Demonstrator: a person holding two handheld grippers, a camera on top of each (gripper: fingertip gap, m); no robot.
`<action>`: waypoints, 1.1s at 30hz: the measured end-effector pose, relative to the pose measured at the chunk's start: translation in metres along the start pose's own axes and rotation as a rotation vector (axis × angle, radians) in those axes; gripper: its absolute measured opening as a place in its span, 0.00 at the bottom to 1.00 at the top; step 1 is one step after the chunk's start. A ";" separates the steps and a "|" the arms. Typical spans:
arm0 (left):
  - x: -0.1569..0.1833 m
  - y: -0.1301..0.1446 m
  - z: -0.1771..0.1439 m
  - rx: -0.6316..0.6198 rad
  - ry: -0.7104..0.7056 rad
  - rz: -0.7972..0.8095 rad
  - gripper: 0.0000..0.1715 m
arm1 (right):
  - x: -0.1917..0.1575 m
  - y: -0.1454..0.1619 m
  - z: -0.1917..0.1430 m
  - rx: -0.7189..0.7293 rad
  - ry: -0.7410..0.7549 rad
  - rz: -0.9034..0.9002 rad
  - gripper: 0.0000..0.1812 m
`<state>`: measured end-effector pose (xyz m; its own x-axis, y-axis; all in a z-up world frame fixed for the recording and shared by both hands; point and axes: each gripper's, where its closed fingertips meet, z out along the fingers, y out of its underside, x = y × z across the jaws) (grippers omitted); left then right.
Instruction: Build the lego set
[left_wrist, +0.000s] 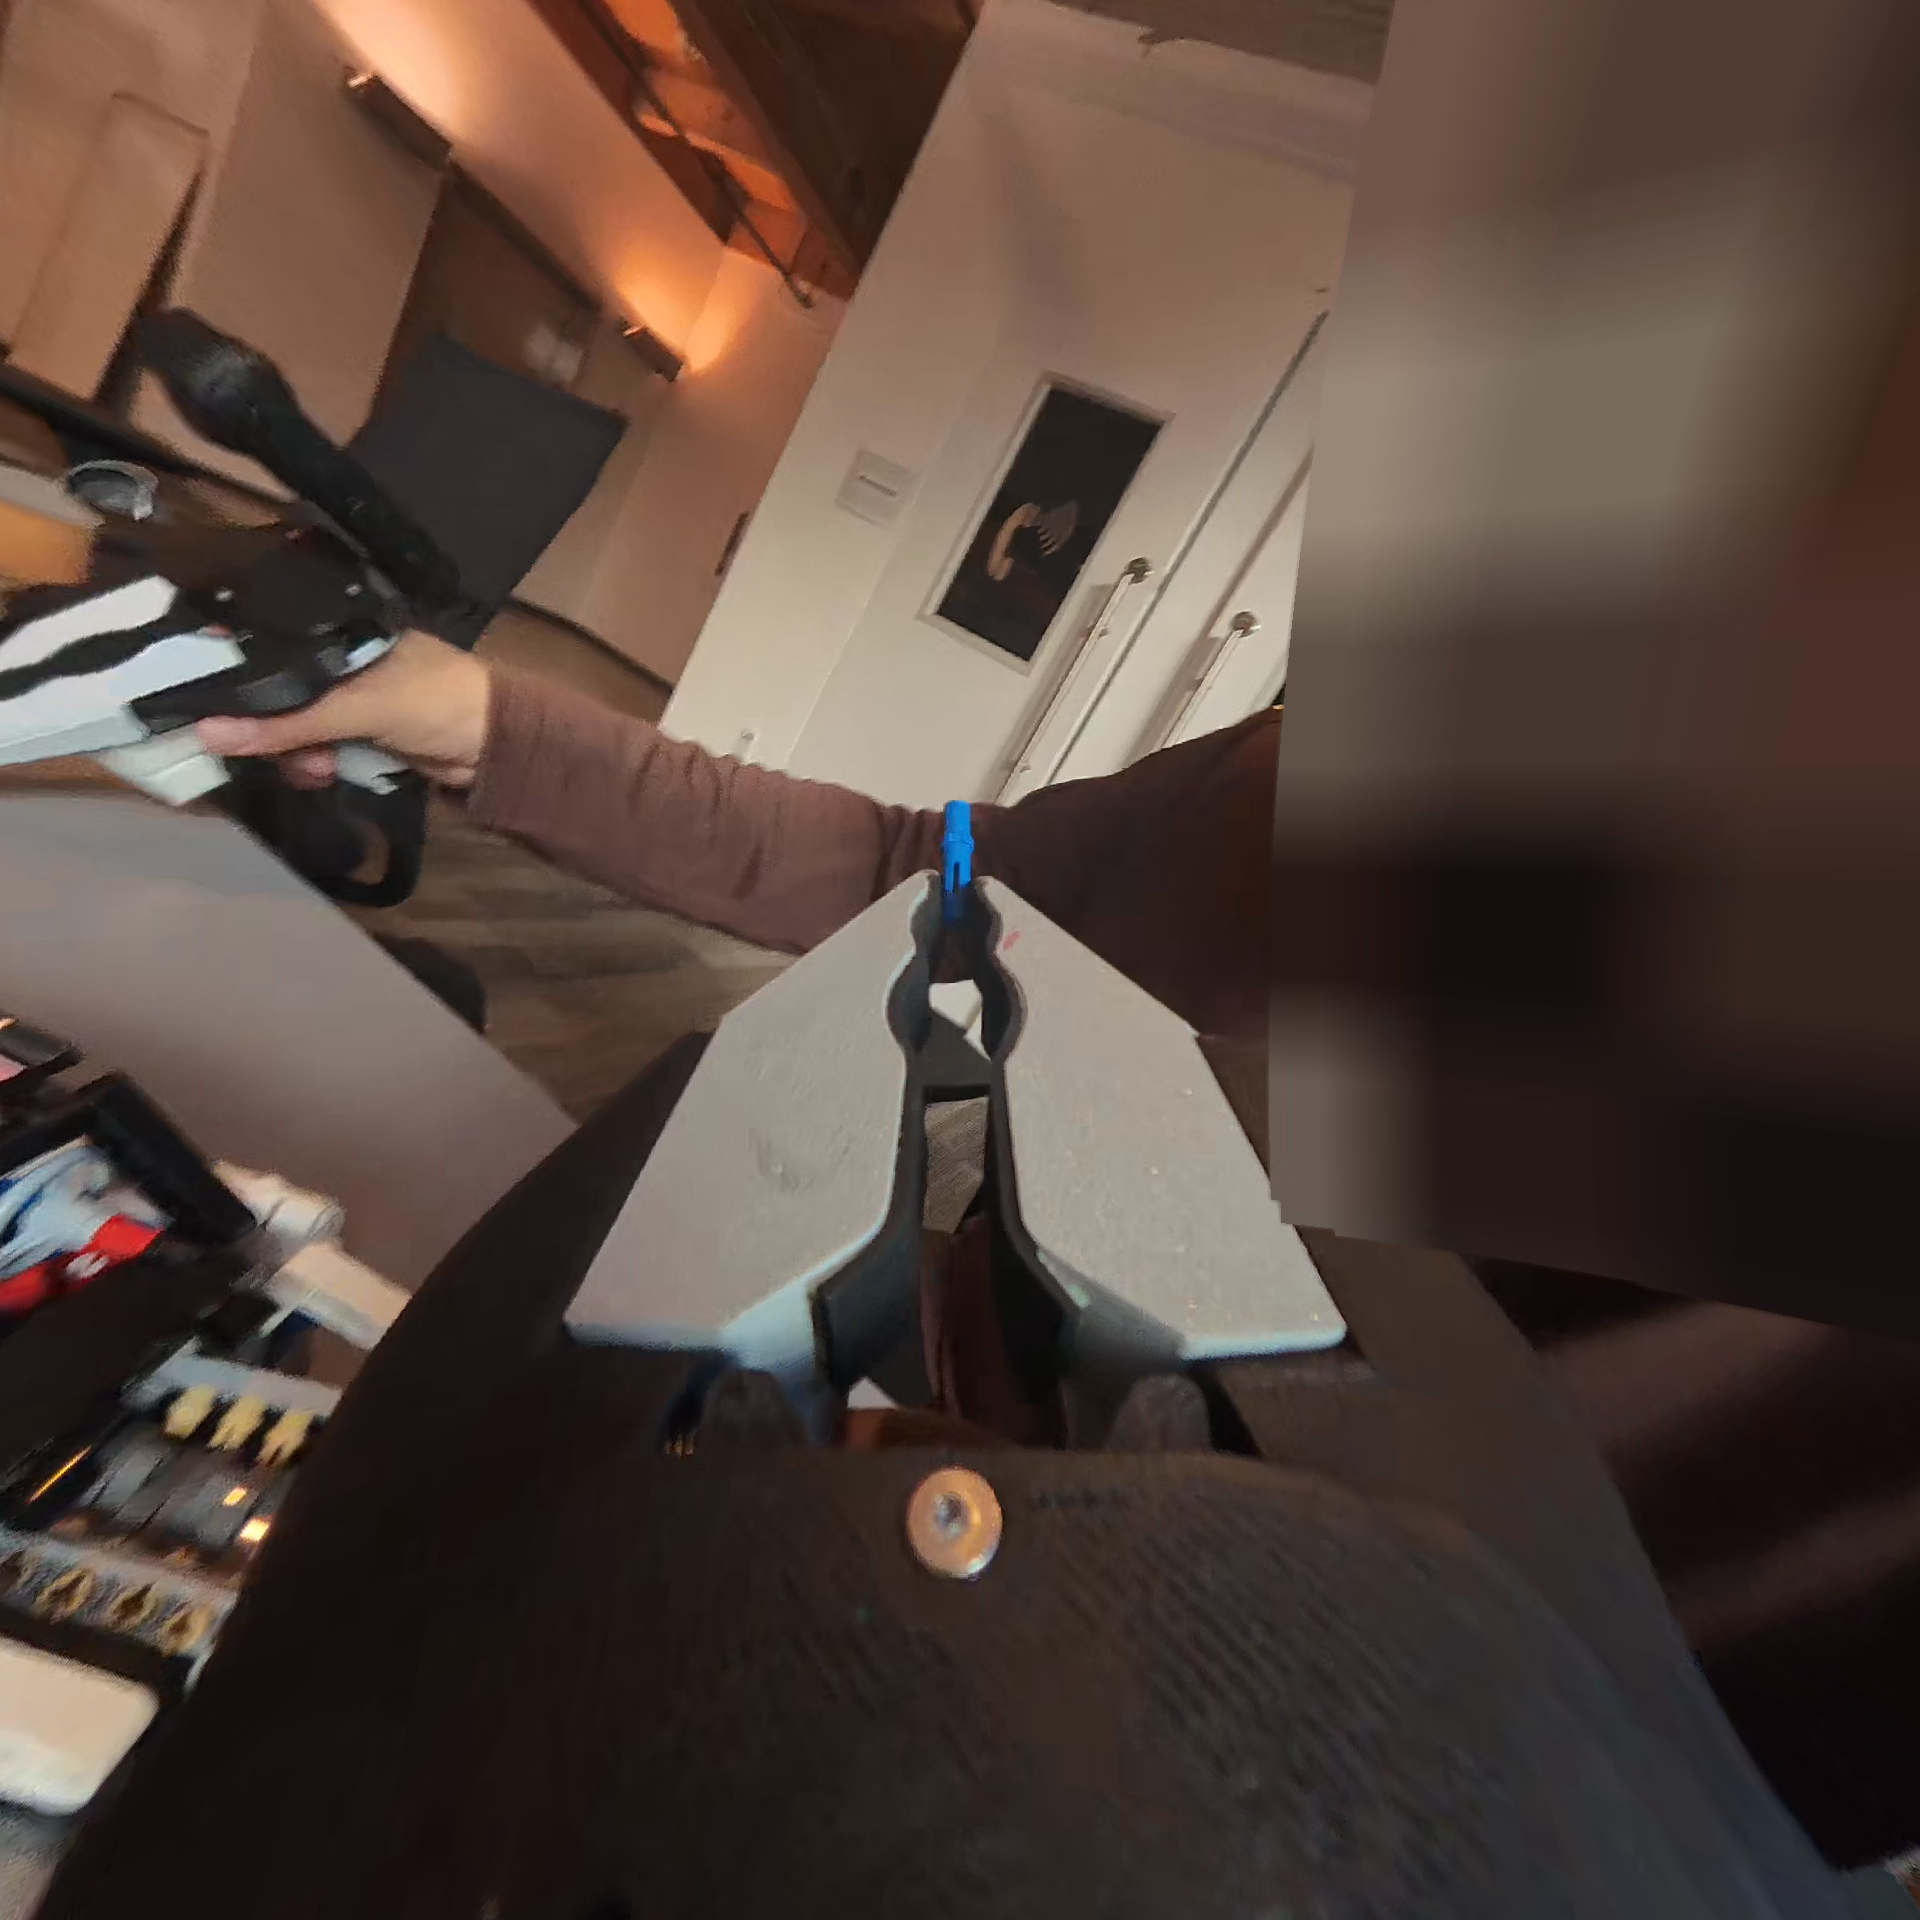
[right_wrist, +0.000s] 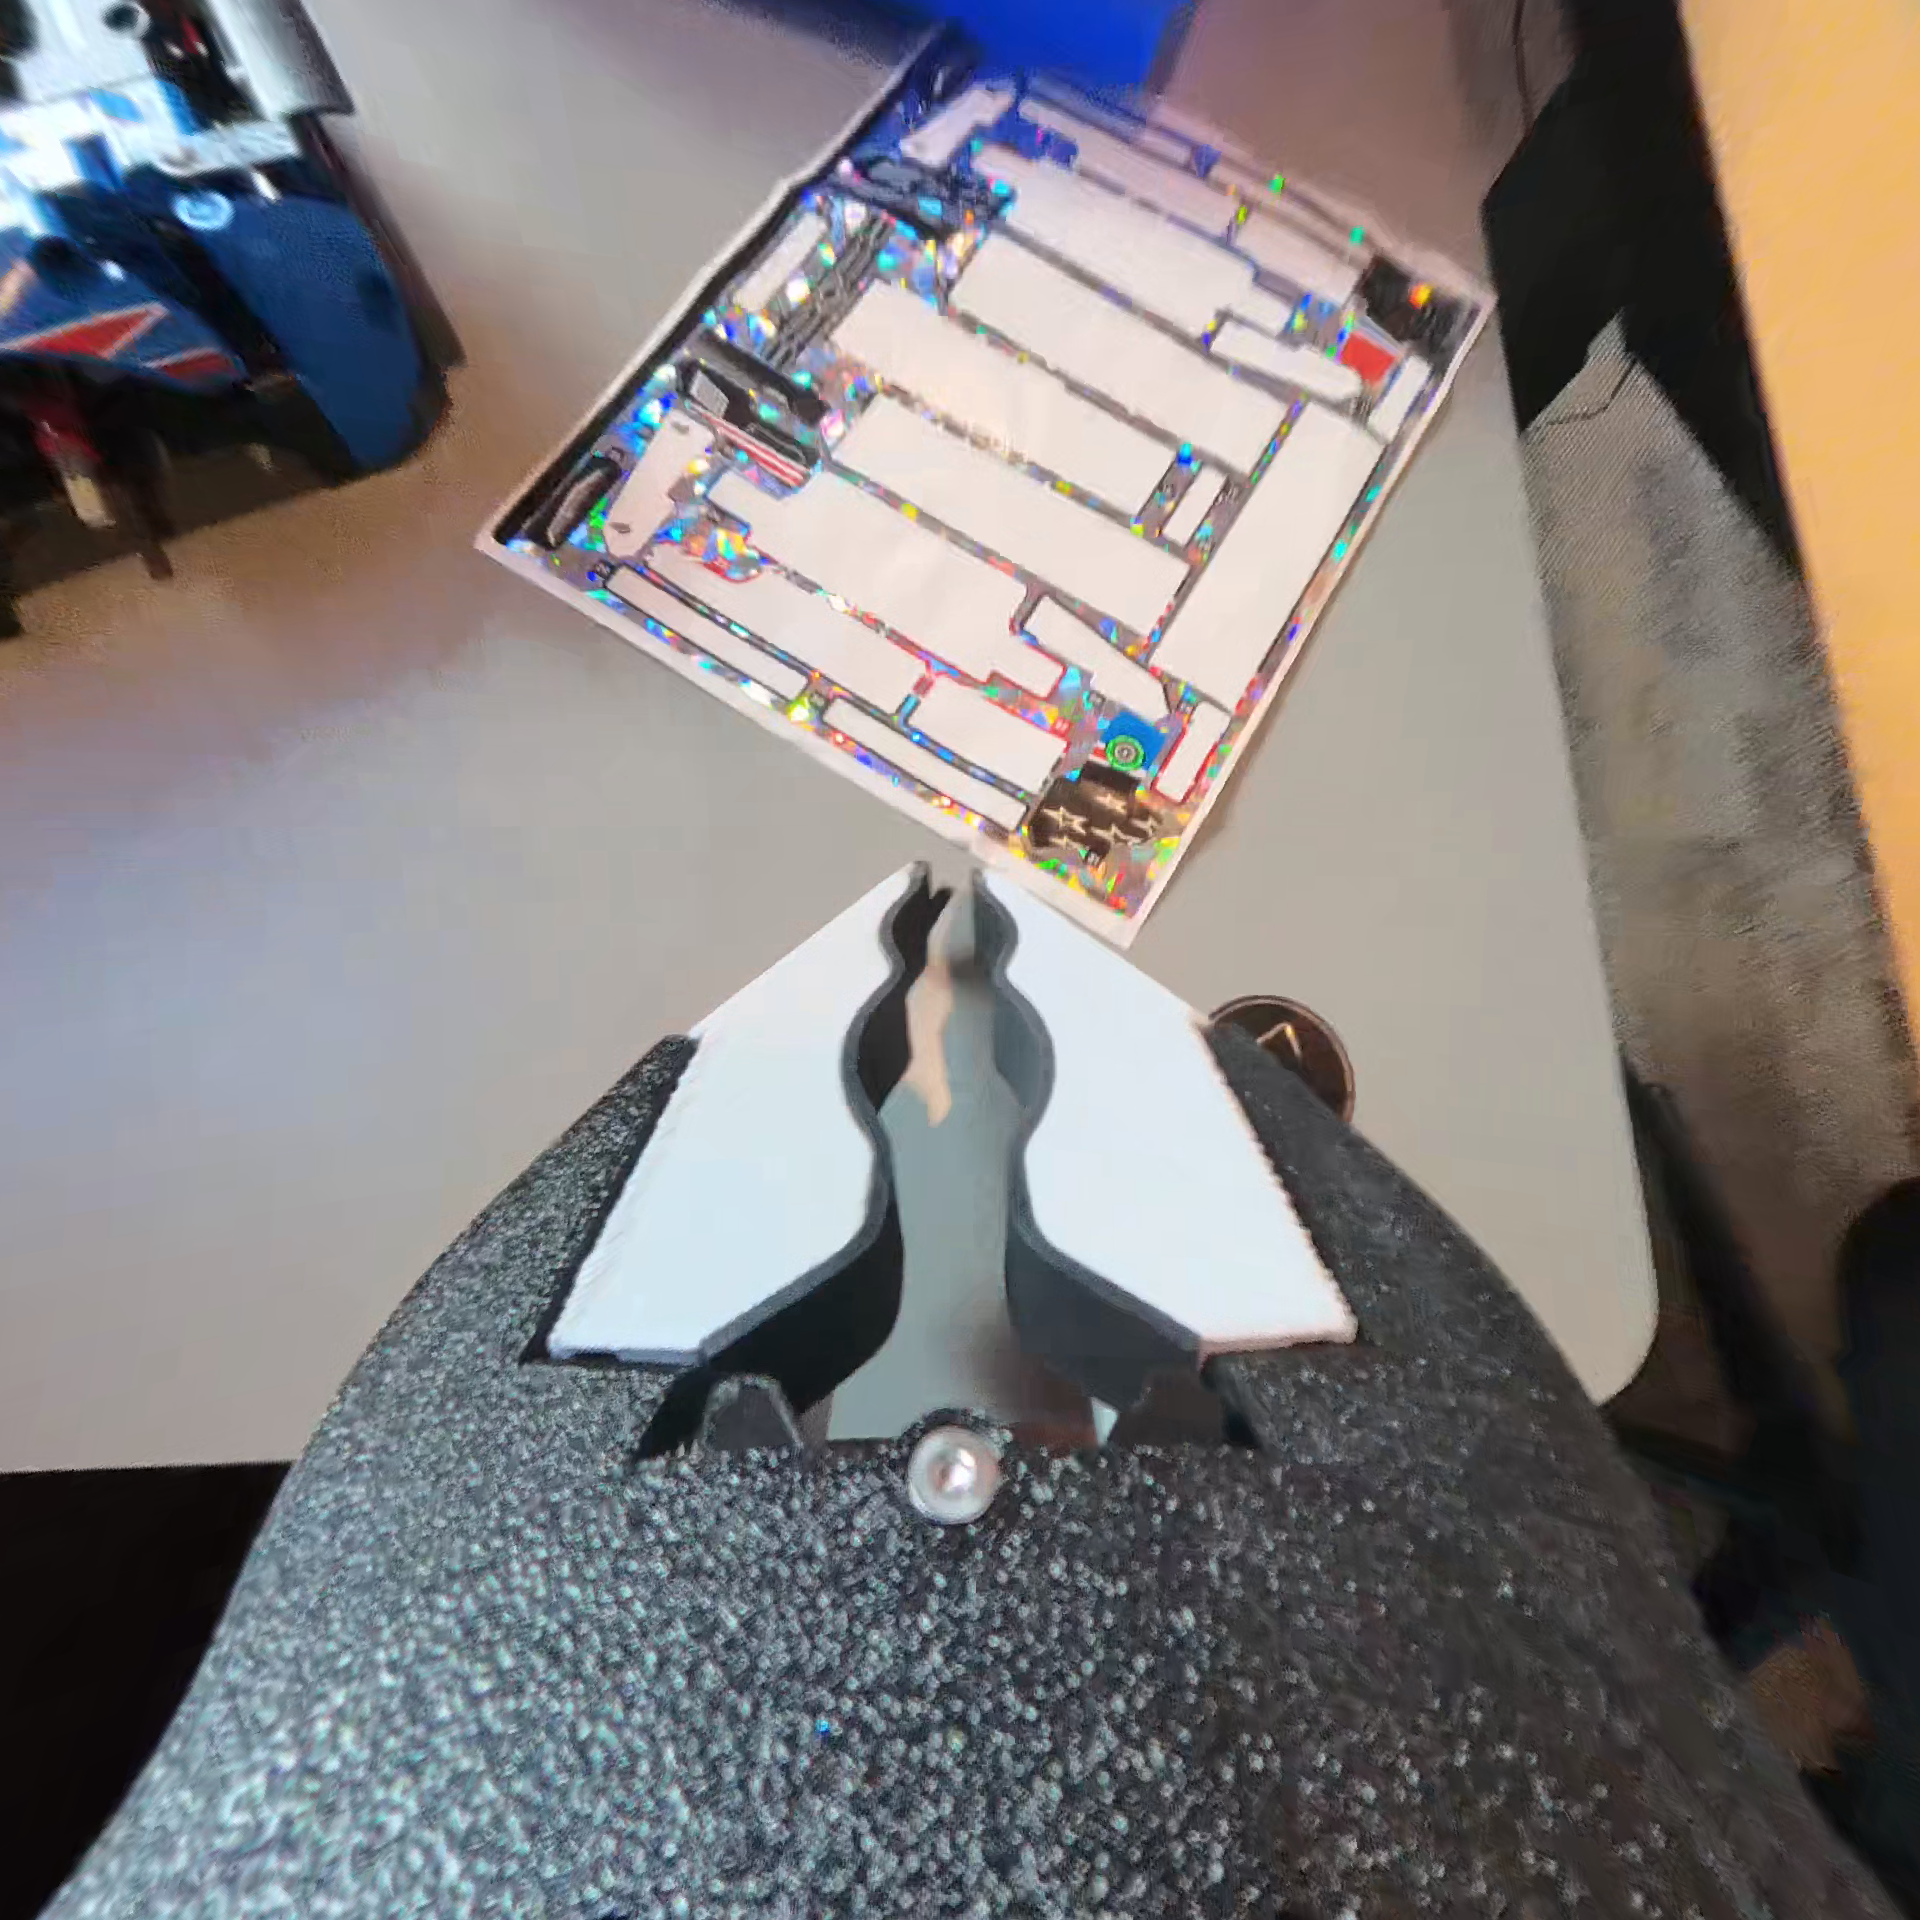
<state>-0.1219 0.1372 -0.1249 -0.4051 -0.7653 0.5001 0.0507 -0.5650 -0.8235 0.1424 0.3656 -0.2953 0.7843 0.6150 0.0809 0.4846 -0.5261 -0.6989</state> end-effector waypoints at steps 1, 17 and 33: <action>-0.008 0.001 0.000 -0.012 -0.043 -0.010 0.01 | -0.001 0.002 0.001 -0.004 -0.013 0.015 0.08; -0.064 0.038 -0.003 -0.342 -0.483 0.193 0.01 | -0.251 -0.063 -0.097 0.380 -0.641 -0.123 0.04; -0.060 0.075 -0.008 -0.748 -0.577 0.485 0.01 | -0.325 -0.072 -0.099 0.438 -0.569 -0.443 0.02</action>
<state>-0.1007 0.1436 -0.2184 0.0123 -0.9993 -0.0360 -0.5631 0.0228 -0.8261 -0.1090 0.1457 -0.2008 0.1850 0.9748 0.1243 0.4150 0.0371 -0.9090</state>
